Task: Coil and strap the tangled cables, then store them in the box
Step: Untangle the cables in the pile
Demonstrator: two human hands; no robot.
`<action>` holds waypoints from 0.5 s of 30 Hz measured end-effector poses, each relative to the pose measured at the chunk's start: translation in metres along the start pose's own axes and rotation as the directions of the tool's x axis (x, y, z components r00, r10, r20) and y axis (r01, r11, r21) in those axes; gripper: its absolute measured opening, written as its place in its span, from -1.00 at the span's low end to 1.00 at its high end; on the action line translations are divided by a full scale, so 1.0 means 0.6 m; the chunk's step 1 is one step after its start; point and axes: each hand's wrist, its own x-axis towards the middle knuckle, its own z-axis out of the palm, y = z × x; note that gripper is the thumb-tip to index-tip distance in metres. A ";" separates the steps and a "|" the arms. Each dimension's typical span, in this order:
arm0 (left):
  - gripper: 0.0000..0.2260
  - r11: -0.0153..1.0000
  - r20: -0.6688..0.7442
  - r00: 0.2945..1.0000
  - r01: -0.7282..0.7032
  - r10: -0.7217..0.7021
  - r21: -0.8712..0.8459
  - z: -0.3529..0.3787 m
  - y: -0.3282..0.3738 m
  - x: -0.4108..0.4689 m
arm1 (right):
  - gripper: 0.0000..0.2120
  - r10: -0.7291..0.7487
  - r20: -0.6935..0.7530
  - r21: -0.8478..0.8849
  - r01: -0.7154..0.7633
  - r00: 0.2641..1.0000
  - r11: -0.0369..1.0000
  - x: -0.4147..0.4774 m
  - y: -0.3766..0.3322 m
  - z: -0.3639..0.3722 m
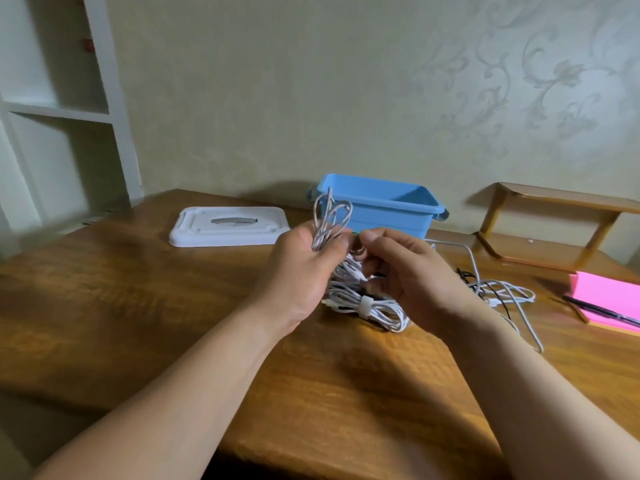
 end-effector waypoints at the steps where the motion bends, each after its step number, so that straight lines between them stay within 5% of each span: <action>1: -0.92 0.998 0.003 1.000 -0.025 0.025 0.065 0.006 0.000 0.005 | -0.77 -0.008 -0.002 0.000 0.008 1.000 1.000 -0.003 0.001 -0.007; 6: -0.95 0.992 0.092 0.996 -0.015 0.004 0.122 0.031 -0.011 0.010 | -0.83 -0.012 0.019 0.129 0.009 1.000 0.992 -0.014 0.016 -0.036; 15: -0.89 0.977 0.365 0.915 0.204 -0.172 -0.053 0.022 0.011 0.022 | -0.63 -0.007 0.060 -0.127 0.015 0.998 0.992 -0.020 -0.001 -0.057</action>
